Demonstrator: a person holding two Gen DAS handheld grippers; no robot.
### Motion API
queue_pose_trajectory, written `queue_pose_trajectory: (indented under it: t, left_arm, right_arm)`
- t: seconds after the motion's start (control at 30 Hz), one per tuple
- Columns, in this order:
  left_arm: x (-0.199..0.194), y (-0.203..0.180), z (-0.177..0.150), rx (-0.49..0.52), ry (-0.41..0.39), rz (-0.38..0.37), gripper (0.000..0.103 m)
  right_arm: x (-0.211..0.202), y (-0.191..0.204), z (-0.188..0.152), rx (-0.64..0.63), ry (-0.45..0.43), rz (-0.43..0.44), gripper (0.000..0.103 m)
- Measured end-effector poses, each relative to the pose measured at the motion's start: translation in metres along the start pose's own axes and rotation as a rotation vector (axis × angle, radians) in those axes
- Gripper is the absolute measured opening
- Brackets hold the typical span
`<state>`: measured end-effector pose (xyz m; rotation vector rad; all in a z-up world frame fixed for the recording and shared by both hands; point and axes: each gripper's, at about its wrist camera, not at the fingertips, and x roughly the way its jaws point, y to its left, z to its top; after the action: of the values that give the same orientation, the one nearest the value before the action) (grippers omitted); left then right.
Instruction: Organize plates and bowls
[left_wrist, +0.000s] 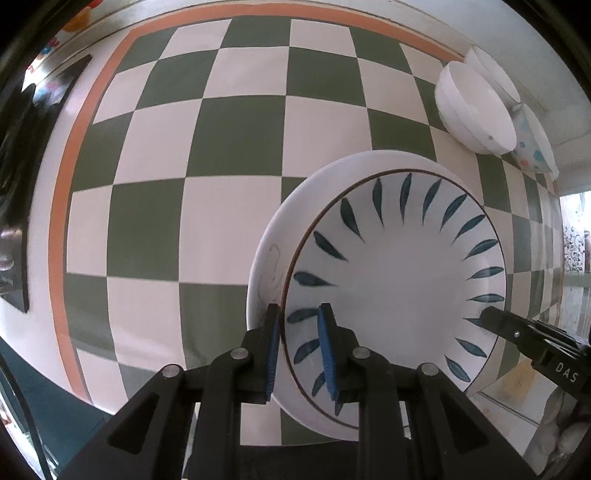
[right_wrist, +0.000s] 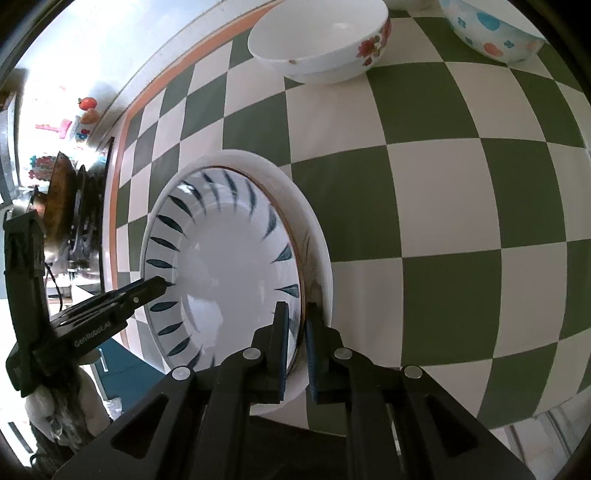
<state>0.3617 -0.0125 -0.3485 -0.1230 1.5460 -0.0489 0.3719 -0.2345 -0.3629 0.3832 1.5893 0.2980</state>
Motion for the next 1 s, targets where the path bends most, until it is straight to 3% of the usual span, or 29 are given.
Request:
queue_pose_trajectory:
  t: [0.37,0.43,0.5,0.53,0.7,0.87,0.93,1.0]
  left_arm:
    - [-0.046,-0.004,-0.032,0.026,-0.099,0.052,0.02]
    - [-0.062,-0.01,-0.04,0.042,-0.13,0.05,0.024]
    - [-0.082,-0.013,-0.052,0.059,-0.173,0.055,0.035]
    - [-0.093,-0.013,-0.06,0.069,-0.193,0.056,0.039]
    - [-0.132,-0.024,-0.091,0.096,-0.271,0.034,0.081]
    - [-0.154,-0.029,-0.107,0.092,-0.336,0.032,0.089]
    - [-0.162,-0.029,-0.113,0.085,-0.359,0.023,0.097]
    - [-0.169,-0.029,-0.12,0.085,-0.374,0.023,0.098]
  right_arm:
    - [-0.022,0.018,-0.024,-0.043,-0.036,-0.069,0.012]
    - [-0.034,0.026,-0.032,-0.057,-0.058,-0.089,0.012]
    - [-0.048,0.035,-0.042,-0.069,-0.082,-0.105,0.014]
    - [-0.057,0.041,-0.049,-0.08,-0.098,-0.114,0.021]
    - [-0.094,0.062,-0.08,-0.112,-0.171,-0.135,0.046]
    - [-0.132,0.081,-0.114,-0.133,-0.244,-0.134,0.071]
    - [-0.142,0.086,-0.125,-0.136,-0.262,-0.14,0.084]
    - [-0.15,0.091,-0.134,-0.133,-0.275,-0.146,0.087]
